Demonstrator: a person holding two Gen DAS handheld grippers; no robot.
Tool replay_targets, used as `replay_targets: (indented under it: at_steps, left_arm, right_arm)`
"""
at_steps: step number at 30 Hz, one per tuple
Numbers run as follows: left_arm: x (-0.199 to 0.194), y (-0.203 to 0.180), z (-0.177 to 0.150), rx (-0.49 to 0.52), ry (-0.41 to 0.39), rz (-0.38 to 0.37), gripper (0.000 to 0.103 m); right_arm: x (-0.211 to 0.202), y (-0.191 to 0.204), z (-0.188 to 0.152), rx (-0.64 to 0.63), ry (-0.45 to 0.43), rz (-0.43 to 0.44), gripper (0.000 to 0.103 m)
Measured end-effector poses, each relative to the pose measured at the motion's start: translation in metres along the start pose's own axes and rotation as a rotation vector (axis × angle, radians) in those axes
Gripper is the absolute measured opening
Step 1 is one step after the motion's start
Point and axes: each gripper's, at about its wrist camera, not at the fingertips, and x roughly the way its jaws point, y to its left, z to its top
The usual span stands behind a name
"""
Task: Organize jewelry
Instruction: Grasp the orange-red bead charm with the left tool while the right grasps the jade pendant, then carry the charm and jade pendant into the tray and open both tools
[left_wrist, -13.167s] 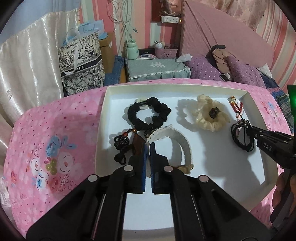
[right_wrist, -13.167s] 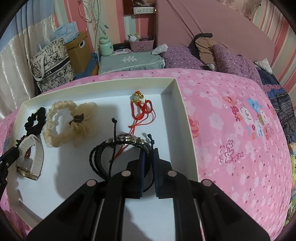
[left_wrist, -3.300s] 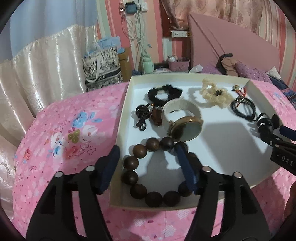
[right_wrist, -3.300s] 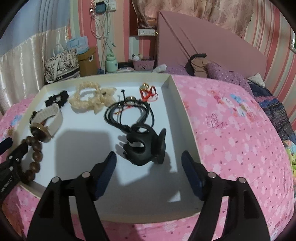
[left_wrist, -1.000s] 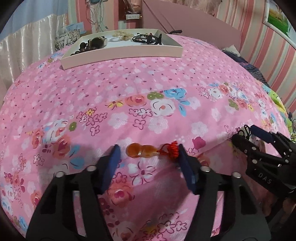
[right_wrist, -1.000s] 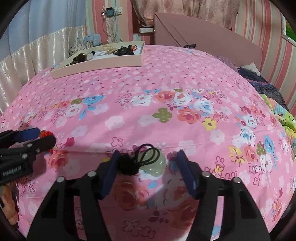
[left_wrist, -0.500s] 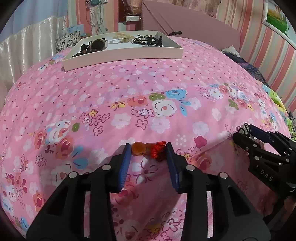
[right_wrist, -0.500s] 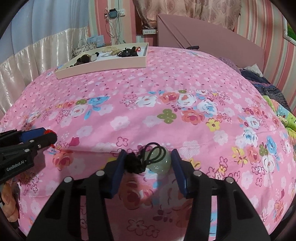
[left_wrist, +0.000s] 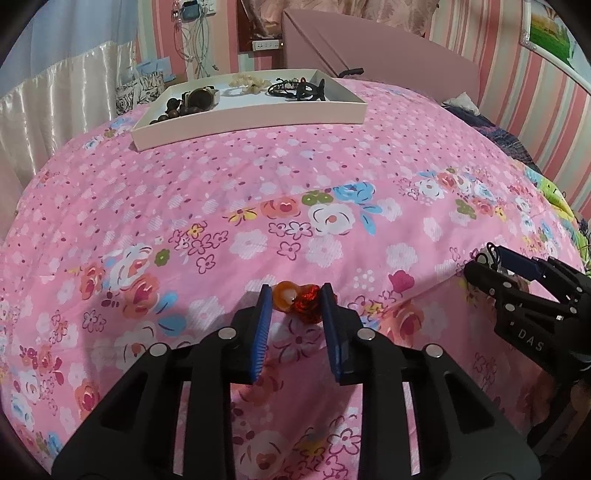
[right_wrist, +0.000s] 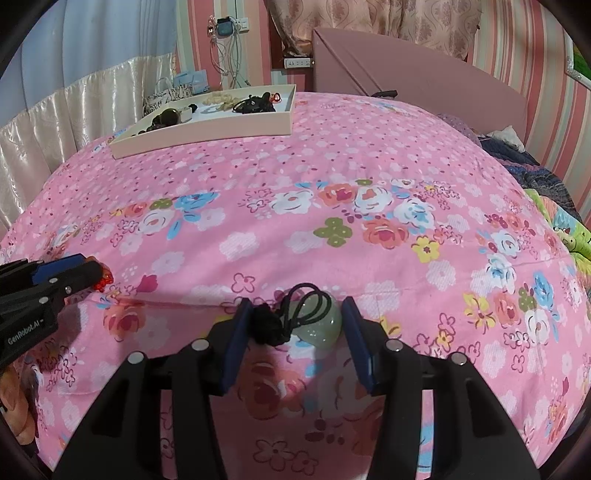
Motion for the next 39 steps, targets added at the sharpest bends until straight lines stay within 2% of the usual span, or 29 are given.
replay_targets:
  at_steps: [9, 16, 19, 21, 26, 39]
  left_arm:
    - [-0.003, -0.009, 0.001, 0.024, -0.018, 0.018, 0.030]
    - [-0.005, -0.019, 0.002, 0.046, -0.016, -0.021, 0.029]
    - [-0.002, -0.019, 0.002, 0.043, -0.004, -0.028, 0.023]
    - [-0.001, -0.018, 0.003, 0.036, 0.004, -0.043, 0.014]
    - [-0.001, -0.020, 0.006, 0.033, 0.006, -0.052, 0.008]
    - [-0.011, -0.019, 0.010, 0.036, -0.025, -0.038, 0.005]
  right_arm:
    - [0.001, 0.000, 0.000, 0.000, 0.000, -0.001, 0.050]
    - [0.001, 0.000, 0.001, 0.000, 0.000, -0.001, 0.050]
    - [0.001, 0.000, 0.001, 0.000, -0.001, -0.001, 0.050]
    - [0.000, 0.000, 0.000, -0.001, 0.000, -0.001, 0.050]
    - [0.001, -0.001, 0.000, 0.001, -0.001, 0.000, 0.050]
    - [0.001, -0.001, 0.001, 0.007, -0.001, 0.001, 0.050]
